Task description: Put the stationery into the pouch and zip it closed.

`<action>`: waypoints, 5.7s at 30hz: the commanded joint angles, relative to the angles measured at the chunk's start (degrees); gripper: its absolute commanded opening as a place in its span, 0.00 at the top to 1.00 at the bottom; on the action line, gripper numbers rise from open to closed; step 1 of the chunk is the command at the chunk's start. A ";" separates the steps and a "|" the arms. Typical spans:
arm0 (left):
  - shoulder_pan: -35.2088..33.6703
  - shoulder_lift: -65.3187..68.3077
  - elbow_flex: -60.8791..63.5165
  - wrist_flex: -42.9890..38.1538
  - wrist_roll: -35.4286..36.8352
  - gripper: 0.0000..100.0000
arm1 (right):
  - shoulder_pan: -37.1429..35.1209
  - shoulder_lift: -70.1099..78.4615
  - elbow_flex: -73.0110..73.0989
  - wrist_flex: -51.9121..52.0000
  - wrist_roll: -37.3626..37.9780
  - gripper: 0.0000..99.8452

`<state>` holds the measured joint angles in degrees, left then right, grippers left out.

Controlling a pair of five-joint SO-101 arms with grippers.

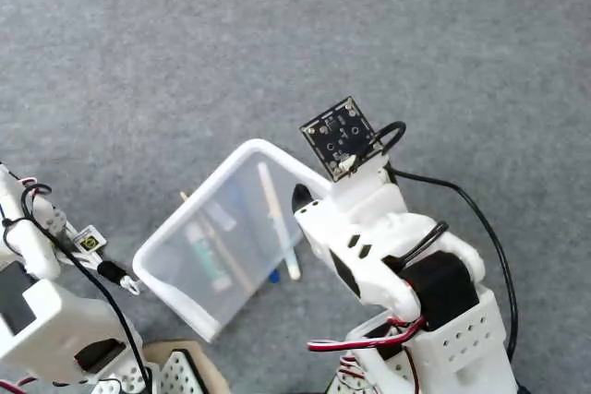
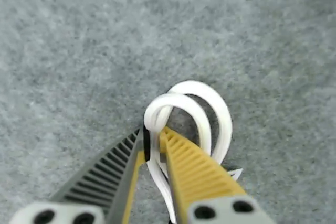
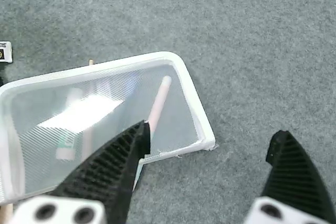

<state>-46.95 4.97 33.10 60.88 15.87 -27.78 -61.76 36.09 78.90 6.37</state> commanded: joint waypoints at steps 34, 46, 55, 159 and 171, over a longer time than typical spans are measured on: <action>36.44 -11.87 -45.32 40.00 1.32 0.97 | -0.44 -0.57 -0.22 -2.11 0.35 0.64; 48.92 -20.57 -50.95 40.00 7.03 0.97 | -0.70 -0.57 -0.57 -11.87 0.35 0.64; 60.35 -30.59 -54.81 39.91 6.86 0.97 | -3.34 -0.57 -0.40 -23.47 0.35 0.64; 78.55 -42.99 -63.52 40.00 6.95 0.97 | -20.57 -16.13 3.47 -26.73 -14.59 0.69; 78.64 -42.99 -63.87 39.91 10.99 0.97 | -24.79 -16.22 2.33 -26.64 -15.03 0.65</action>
<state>31.03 -36.97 -28.44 100.79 26.33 -50.11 -77.76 39.69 53.23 -8.75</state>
